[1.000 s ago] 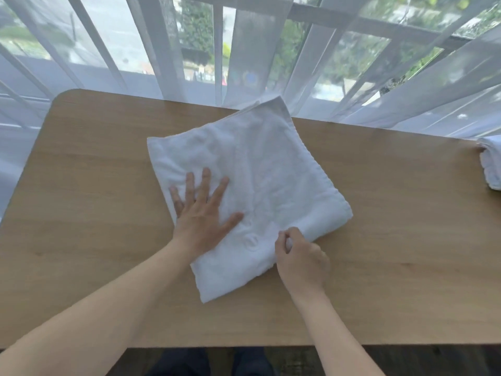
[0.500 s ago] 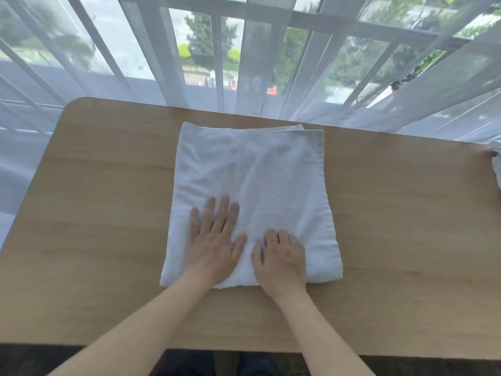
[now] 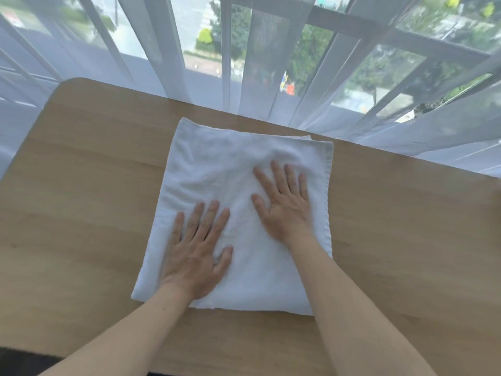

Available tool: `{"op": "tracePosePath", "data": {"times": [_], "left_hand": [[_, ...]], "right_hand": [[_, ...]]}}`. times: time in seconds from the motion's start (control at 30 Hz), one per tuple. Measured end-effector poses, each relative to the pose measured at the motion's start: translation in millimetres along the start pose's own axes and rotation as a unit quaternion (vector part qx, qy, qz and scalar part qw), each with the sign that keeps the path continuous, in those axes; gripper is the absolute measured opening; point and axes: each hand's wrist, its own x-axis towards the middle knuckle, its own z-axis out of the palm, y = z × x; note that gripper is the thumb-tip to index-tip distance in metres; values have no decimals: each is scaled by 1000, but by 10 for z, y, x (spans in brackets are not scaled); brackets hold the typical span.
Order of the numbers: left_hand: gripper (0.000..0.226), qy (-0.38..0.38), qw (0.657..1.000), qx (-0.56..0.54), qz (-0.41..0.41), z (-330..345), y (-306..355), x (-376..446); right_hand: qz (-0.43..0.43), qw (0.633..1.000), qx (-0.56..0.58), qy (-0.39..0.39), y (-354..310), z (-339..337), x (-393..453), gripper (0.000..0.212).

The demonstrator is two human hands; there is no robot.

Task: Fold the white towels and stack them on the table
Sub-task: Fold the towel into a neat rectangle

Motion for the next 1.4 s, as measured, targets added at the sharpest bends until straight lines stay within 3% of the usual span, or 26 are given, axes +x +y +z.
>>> {"op": "tracePosePath", "data": {"times": [0.17,0.37,0.53,0.67,0.97,1.1,1.17,1.27,1.4], "left_hand": [[66,27,999,-6,16,17,-38,7],[59,53,998,-20,19,41,-55,-11],[60,48,999,-19,13,27,-40,-11],[60,46,999,-14,13,34,-46,-3],[60,50,998,-28,16,81,-53,13],[59,43,998,-32,18,76,-68,4],[58,32,997,-38,56,74,-83,-29],[55,13,984,-24,175,96,-189,-52],[58,-12,978,36,205,13,-388,228]], "right_hand": [[71,997,16,7,246,-95,416,63],[150,987,33,-41,365,-338,684,60],[87,991,76,68,-285,-175,-95,58],[77,995,64,31,-515,176,-954,59],[201,978,37,46,-293,145,-1045,65],[174,981,66,46,-724,256,-1076,61],[175,982,61,36,-757,289,-1069,62],[174,982,41,54,-696,320,-1043,63],[169,981,27,92,-710,386,-1003,65]]}}
